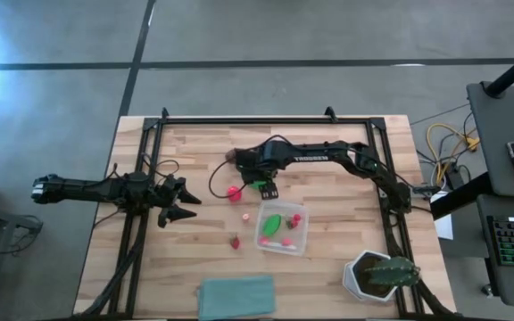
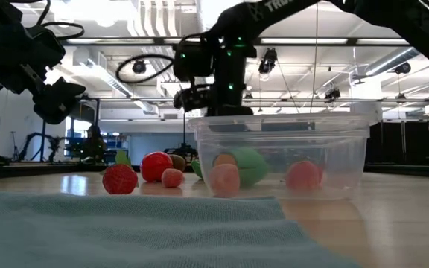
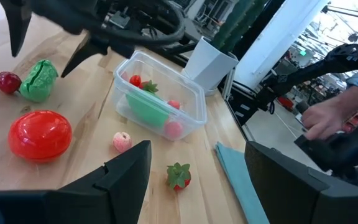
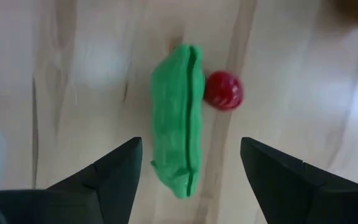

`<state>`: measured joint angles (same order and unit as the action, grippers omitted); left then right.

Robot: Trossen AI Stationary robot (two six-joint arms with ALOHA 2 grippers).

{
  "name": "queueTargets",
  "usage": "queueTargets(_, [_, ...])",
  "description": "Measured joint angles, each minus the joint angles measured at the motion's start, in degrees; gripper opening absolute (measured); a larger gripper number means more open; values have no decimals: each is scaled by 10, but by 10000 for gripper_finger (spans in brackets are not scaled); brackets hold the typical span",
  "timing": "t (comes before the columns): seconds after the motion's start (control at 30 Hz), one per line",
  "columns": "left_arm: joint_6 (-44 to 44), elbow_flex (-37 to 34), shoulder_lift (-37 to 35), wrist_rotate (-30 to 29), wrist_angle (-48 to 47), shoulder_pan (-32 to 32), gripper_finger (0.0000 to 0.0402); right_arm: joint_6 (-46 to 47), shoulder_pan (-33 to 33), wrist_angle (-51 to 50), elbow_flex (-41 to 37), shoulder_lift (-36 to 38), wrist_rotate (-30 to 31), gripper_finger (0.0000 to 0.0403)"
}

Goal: Pick and placing Produce into tupperware
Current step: Put the pea into the transparent container

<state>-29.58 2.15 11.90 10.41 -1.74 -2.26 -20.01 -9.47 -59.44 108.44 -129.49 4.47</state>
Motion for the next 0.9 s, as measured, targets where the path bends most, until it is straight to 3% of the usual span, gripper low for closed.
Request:
queueTargets(0.5, [0,0,0,0,0,0,246,26,-2,92,-75,0,0,249])
queueTargets(0.9, [0,0,0,0,0,0,246,21,-2,89,-75,0,-2,161])
